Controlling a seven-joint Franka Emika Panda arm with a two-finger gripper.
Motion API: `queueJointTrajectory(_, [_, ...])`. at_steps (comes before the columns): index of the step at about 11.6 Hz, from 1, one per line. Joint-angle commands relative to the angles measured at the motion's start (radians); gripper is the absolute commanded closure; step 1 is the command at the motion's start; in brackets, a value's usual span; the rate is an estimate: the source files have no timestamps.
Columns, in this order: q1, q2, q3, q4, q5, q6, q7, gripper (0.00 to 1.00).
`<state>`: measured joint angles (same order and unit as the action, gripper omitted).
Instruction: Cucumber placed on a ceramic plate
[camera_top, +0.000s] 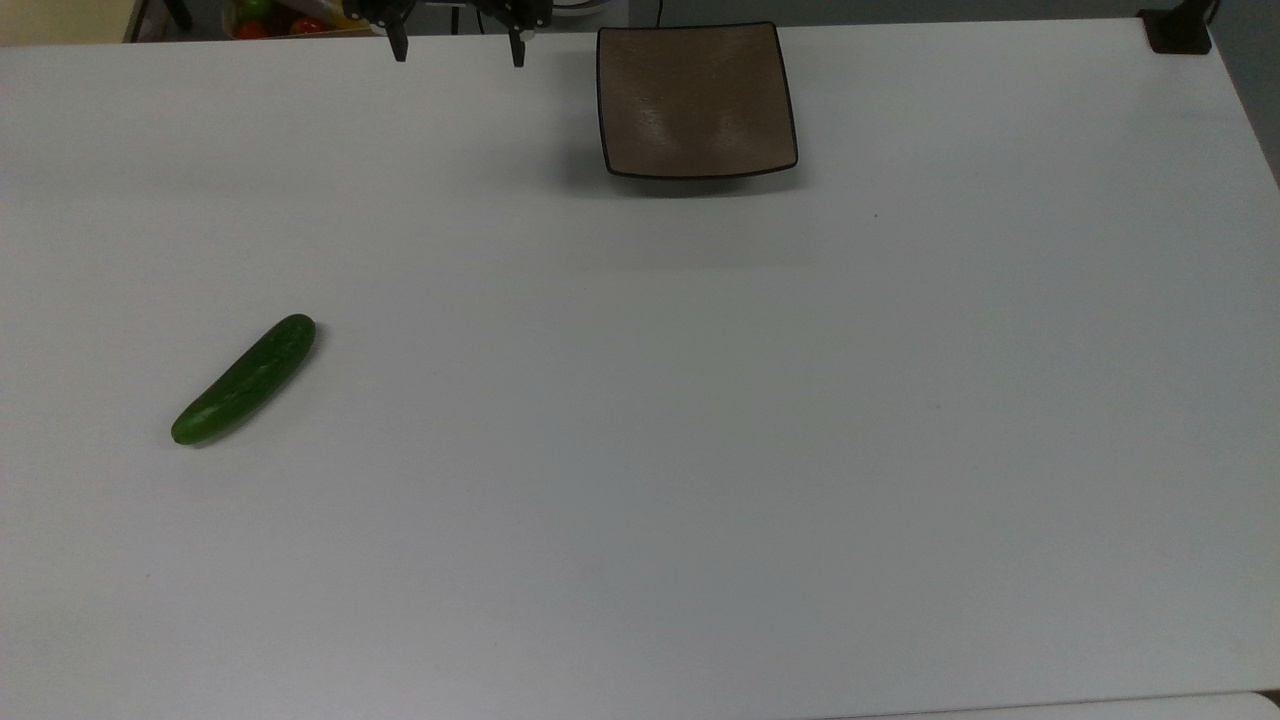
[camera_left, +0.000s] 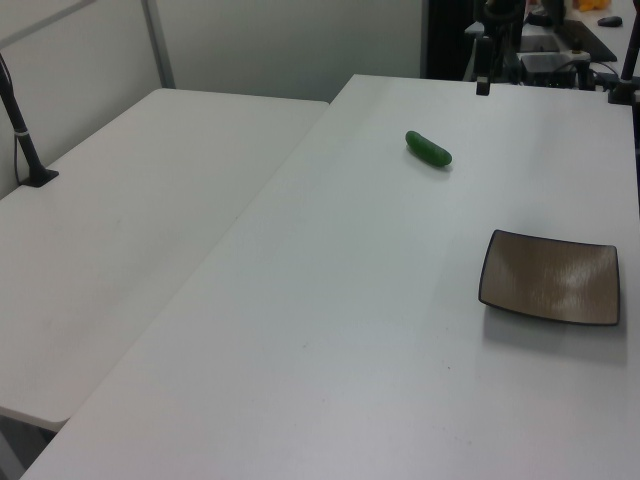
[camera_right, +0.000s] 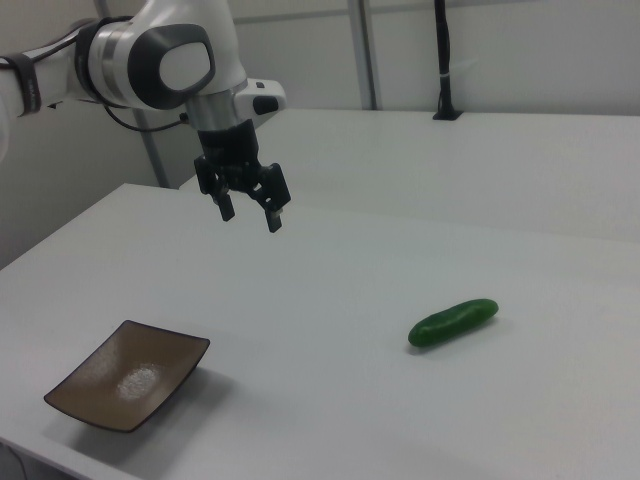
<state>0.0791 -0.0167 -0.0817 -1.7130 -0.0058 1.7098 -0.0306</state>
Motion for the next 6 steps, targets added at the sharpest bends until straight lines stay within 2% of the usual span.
queueJointTrajectory(1, [-0.016,-0.002,-0.019,-0.014,-0.002,0.053,0.014,0.00])
queueJointTrajectory(6, [-0.019,0.018,-0.093,-0.013,-0.002,0.122,0.038,0.00])
